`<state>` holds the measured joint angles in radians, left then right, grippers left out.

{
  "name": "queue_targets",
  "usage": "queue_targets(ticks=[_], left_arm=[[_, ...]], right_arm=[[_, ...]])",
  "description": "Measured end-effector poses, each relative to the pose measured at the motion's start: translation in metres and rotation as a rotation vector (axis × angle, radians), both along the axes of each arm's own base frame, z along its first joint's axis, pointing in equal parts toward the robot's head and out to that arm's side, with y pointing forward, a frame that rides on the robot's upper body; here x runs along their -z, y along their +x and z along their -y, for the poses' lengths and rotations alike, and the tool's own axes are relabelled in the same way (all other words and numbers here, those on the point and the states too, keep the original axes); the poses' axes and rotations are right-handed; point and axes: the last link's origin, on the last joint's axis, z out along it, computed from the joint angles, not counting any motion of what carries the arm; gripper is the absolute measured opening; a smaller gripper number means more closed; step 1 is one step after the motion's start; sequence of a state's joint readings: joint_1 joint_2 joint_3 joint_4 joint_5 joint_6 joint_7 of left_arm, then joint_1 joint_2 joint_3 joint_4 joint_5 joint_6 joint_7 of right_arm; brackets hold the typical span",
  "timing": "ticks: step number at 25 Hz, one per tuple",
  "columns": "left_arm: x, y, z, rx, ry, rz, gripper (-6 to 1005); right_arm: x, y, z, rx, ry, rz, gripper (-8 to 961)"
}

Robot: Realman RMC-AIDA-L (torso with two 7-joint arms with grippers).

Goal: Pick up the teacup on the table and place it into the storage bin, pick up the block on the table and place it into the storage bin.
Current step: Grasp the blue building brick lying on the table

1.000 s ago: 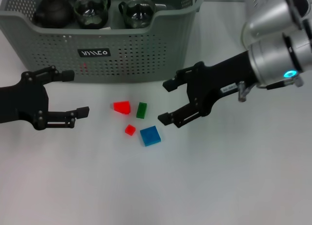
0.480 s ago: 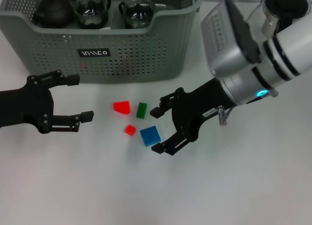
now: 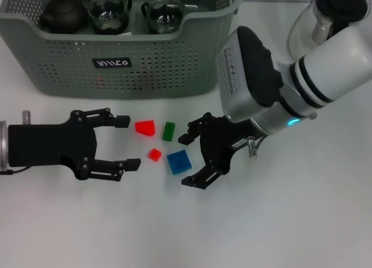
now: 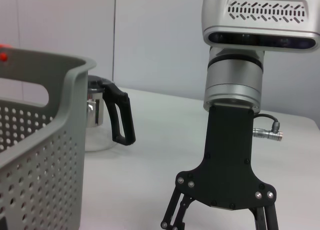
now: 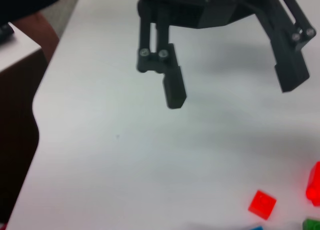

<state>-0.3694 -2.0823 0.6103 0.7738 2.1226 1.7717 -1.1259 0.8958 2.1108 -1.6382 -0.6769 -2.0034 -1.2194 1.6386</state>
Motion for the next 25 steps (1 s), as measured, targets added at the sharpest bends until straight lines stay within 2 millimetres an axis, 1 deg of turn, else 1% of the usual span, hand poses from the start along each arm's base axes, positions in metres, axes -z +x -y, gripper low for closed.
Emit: queue_targets(ticks=[15, 21, 25], left_arm=[[0.0, 0.001, -0.003, -0.034, -0.004, 0.0, 883], [0.0, 0.002, -0.004, -0.036, -0.007, 0.0, 882], [-0.001, 0.001, -0.005, -0.037, -0.002, -0.003, 882]], right_arm=[[0.01, 0.004, -0.005, -0.052, 0.068, 0.037, 916], [0.016, 0.002, -0.004, -0.034, 0.092, 0.019, 917], [0.018, 0.005, -0.004, -0.012, 0.104, 0.022, 916]])
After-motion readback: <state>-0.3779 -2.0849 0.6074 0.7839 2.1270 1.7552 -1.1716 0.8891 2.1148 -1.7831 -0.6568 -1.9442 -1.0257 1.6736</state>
